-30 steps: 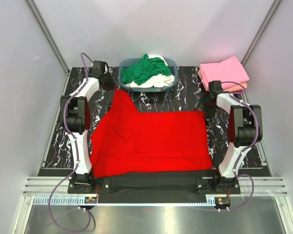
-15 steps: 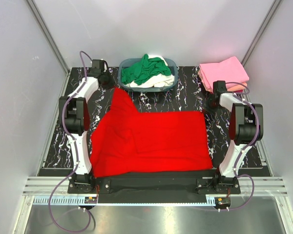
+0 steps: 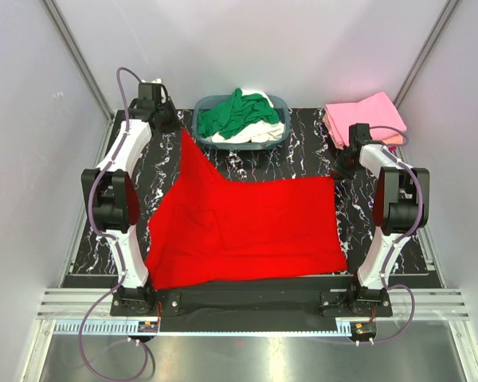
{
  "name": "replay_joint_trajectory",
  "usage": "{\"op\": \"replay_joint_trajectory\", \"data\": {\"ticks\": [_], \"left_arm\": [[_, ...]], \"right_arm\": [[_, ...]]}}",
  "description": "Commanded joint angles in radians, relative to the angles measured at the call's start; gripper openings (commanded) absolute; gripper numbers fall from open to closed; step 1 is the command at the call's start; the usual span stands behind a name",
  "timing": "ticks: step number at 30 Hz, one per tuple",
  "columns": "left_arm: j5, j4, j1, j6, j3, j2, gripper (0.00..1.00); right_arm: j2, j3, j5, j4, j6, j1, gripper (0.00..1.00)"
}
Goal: Fold and stack the t-shirts
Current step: Fold the tshirt
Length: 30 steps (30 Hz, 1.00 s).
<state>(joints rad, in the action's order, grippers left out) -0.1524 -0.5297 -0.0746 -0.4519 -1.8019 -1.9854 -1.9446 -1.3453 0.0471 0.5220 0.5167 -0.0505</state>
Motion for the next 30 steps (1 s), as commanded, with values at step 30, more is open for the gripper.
{"op": "replay_joint_trajectory", "data": {"ticks": [30], "left_arm": [[0.062,-0.136,-0.106,0.147,0.028,0.247,0.0]], "right_arm": [[-0.022,-0.178,0.022,0.073,-0.058,-0.043,0.0]]}}
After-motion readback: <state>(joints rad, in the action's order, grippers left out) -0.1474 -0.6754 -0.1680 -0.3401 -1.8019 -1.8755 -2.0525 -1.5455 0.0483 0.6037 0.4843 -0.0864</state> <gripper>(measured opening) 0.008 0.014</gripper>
